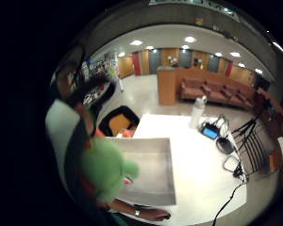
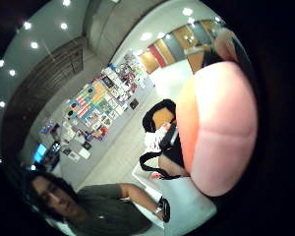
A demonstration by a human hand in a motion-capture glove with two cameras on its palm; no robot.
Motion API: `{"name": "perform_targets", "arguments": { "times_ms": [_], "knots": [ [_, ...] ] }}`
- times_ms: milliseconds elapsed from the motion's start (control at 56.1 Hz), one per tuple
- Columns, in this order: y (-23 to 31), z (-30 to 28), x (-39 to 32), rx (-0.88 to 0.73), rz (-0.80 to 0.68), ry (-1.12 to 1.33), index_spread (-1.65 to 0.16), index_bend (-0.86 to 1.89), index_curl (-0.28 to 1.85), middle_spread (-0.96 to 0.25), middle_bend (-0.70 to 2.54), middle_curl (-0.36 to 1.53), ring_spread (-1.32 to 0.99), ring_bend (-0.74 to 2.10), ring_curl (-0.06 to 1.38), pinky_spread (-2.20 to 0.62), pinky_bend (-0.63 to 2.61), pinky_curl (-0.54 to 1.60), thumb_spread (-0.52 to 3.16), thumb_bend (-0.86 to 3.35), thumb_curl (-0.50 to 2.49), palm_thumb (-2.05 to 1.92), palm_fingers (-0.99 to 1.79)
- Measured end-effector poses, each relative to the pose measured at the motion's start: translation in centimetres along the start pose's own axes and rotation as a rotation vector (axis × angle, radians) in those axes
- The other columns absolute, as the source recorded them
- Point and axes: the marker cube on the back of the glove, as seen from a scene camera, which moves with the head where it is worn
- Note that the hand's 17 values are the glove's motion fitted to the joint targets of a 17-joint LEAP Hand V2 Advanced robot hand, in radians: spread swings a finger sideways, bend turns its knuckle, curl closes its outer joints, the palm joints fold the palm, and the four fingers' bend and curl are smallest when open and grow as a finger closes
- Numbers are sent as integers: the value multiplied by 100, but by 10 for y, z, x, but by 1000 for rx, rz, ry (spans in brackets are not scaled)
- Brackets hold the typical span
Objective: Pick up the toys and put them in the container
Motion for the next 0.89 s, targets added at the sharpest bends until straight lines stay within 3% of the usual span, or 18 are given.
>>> {"name": "perform_targets", "arguments": {
  "times_ms": [71,89,161,285,410,517,589,606,696,892],
  "knots": [
    [-1,14,6,-113,85,-62,-46,19,93,-45,72,93,-39,128,60,-36,109,54,87,-10,81,38,53],
    [-1,16,6,-120,100,-80,-47,24,93,-43,64,90,-38,119,57,-33,104,53,90,-15,76,26,33],
    [5,24,13,-103,59,23,-48,31,91,-39,56,85,-35,103,53,-23,94,49,93,-16,66,2,16],
    [13,18,20,-98,166,-57,-48,34,85,-33,49,78,-32,85,42,-12,89,41,94,-10,55,-10,18],
    [49,8,41,-160,26,26,-47,34,81,-28,43,73,-30,81,39,-7,86,38,96,-9,46,-11,20],
    [79,-11,44,-158,216,-45,-46,29,77,-25,42,70,-29,80,38,-5,83,37,105,-6,41,-7,20],
    [116,-22,53,-171,-40,48,-45,27,75,-24,41,68,-28,79,37,-4,81,36,110,-5,39,-5,21],
    [123,-24,52,-177,-43,56,-45,27,74,-24,40,67,-28,79,37,-4,81,36,110,-5,38,-5,21],
    [153,-35,57,-228,270,53,-45,26,71,-22,39,65,-27,77,36,-3,79,35,114,-4,35,-5,23],
    [232,-41,89,-271,393,169,-45,21,67,-19,38,61,-27,75,35,-2,77,34,119,-5,31,-5,26]
  ]
}}
